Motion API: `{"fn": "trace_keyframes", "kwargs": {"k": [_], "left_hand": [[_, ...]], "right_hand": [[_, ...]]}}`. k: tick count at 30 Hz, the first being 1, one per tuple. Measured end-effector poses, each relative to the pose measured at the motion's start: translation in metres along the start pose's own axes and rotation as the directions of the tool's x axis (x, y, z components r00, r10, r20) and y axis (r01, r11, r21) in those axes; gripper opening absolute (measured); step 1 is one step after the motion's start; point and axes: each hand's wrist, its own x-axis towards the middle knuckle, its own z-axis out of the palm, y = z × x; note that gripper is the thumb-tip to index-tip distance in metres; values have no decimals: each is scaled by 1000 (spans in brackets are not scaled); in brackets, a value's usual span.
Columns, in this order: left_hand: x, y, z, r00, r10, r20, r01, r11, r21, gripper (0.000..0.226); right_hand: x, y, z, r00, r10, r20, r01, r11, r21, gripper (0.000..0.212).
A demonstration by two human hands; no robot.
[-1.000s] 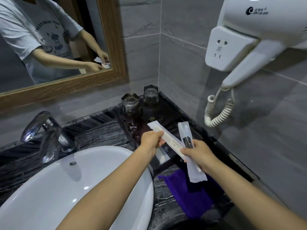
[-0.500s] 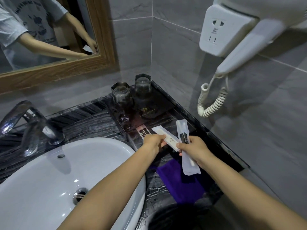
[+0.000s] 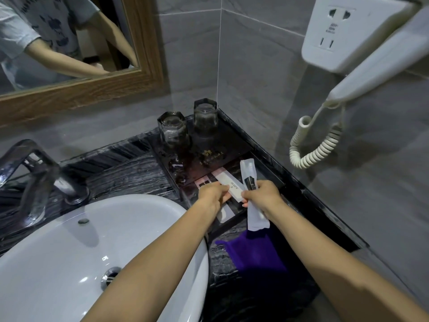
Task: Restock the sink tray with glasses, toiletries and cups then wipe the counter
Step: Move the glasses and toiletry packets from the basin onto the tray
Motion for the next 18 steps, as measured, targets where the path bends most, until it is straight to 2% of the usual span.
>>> {"fn": "trace_keyframes", "kwargs": {"k": [2,4,9,11,12,14,16,18], "left_hand": [[5,1,0,999,39,-15,-39,999,6,33],[8,1,1,997,68,-47,-67,997,22,36],[15,-1,2,986,124,-109,-112,988,109,28],[10,-1,0,974,189,-127,-147,947,285,30],[6,-1,-2,960,251,-125,-180,895,408,33],[-5,-2,-6,912,406,-64,-302,769,564,36],[-18,-2,-4,865,501,25,-416,688,594,35],[-29,0,1,871,478,112,-459,713,530,35]], "right_hand": [[1,-1,-2,999,10,45,-11,1000,21,16],[1,-2,-4,997,10,76,-13,999,43,15],[1,3,-9,998,-46,45,46,999,-17,16],[-1,5,-10,997,-67,28,69,996,-54,17],[-3,5,-11,997,-76,18,77,995,-61,18],[-6,6,-12,995,-96,3,96,994,-50,17],[-12,4,-14,991,-133,3,133,990,-56,15],[-19,2,-15,981,-194,25,195,974,-115,17]]}}
